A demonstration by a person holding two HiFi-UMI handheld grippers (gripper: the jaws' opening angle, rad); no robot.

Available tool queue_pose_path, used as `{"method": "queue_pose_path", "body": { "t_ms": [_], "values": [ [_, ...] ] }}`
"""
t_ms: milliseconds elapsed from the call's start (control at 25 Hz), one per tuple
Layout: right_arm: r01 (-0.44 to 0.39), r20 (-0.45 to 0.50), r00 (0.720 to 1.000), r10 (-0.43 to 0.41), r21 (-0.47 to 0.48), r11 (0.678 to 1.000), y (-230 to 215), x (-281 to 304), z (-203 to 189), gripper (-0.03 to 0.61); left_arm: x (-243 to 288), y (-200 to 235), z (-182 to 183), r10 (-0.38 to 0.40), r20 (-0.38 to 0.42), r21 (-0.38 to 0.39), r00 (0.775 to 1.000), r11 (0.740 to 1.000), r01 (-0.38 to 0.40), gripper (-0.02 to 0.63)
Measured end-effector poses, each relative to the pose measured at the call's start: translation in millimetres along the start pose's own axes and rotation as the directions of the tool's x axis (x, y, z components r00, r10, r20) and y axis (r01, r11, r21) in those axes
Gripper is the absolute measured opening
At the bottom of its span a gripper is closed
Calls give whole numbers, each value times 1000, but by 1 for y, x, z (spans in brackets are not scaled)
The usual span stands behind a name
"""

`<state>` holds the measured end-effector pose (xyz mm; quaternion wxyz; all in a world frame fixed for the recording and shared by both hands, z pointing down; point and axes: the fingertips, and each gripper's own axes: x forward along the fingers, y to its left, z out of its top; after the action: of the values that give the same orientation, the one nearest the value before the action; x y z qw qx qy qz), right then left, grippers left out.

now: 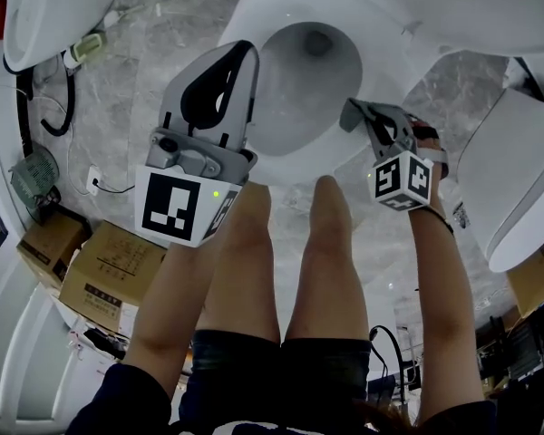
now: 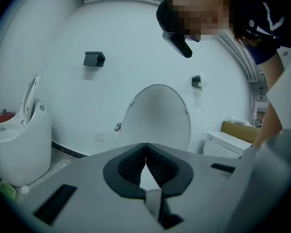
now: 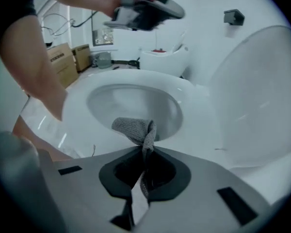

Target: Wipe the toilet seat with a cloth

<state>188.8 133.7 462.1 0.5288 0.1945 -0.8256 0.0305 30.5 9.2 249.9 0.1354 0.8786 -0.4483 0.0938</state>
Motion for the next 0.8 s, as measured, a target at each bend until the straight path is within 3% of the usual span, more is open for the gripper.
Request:
{"method": "queue_pose_path", "body": {
  "t_ms": [120, 200, 400, 600, 720, 800],
  "values": [
    [89, -45, 995, -88, 41, 995, -53, -1, -6, 35, -3, 3, 3, 2, 3, -2, 1000, 1000, -2, 20],
    [94, -73, 993, -88, 77, 993, -53, 0, -4, 35, -5, 6, 4, 4, 5, -2, 1000, 1000, -4, 20],
    [-88, -73, 992, 98, 136, 987, 45, 5, 23, 35, -11, 16, 8, 7, 12, -12, 1000, 1000, -7, 20],
    [-318, -31, 945, 325, 140, 938, 150, 9, 77, 35, -13, 25, 6, 9, 10, -16, 1000, 1000, -9, 20],
    [-366, -35, 928, 371, 98, 925, 158, 11, 82, 35, -15, 29, 5, 8, 8, -12, 1000, 1000, -8, 20],
    [-334, -60, 939, 339, 87, 939, 134, 16, 71, 35, -17, 33, 7, 8, 11, -12, 1000, 1000, -8, 20]
  ]
}}
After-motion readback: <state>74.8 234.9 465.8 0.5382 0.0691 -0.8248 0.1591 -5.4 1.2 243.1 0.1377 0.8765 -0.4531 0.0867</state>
